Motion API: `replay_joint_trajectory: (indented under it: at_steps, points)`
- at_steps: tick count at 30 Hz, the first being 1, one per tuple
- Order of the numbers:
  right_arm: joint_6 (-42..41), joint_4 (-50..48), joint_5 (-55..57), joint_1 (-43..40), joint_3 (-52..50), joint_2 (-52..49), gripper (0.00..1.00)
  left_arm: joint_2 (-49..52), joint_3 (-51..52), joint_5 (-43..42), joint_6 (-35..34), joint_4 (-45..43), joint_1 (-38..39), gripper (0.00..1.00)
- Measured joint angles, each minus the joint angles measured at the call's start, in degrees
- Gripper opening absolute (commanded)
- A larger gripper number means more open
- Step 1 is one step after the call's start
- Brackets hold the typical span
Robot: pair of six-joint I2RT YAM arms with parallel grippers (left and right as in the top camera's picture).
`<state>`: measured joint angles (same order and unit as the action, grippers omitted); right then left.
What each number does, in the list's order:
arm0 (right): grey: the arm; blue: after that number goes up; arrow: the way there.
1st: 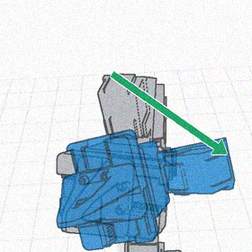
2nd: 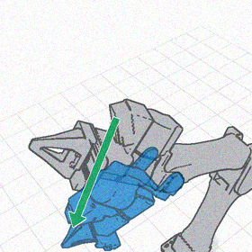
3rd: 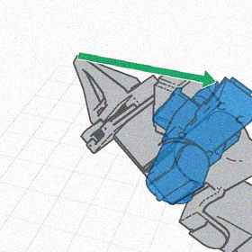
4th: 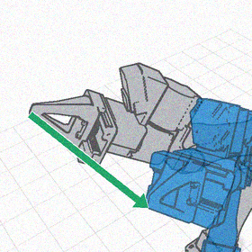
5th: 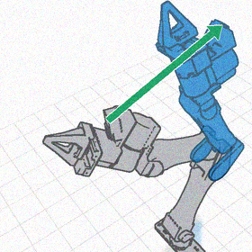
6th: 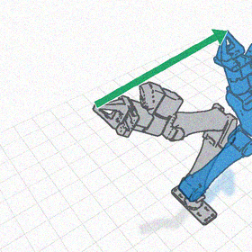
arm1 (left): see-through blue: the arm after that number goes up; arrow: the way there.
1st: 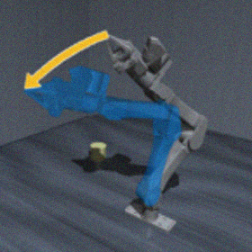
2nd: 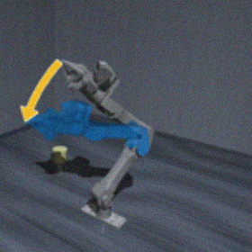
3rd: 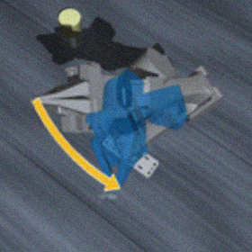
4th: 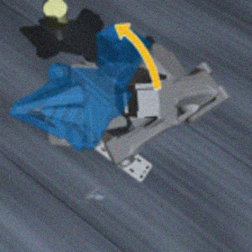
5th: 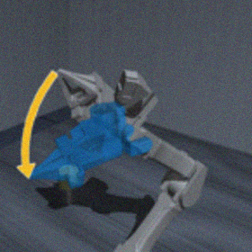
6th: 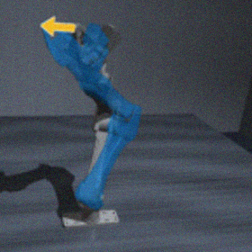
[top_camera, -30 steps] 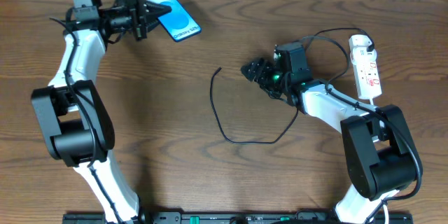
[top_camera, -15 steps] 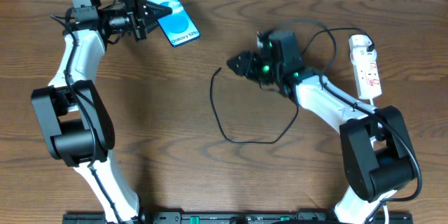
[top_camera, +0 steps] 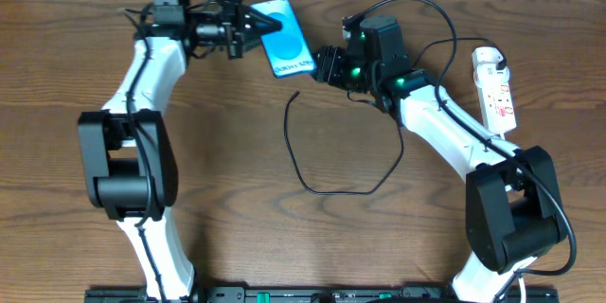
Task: Plug charger to phone and switch on socket
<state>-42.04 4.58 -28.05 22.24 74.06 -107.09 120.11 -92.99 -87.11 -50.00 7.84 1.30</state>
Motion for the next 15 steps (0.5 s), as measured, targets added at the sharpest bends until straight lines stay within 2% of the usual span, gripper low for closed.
replay_joint_trajectory:
  at_steps: [15]
  points:
    - [-5.09, -6.01, -1.01, -4.02, 0.02, 0.00, 0.49, 0.00, 0.00, 4.44, 0.96, 0.00, 2.21, 0.07]
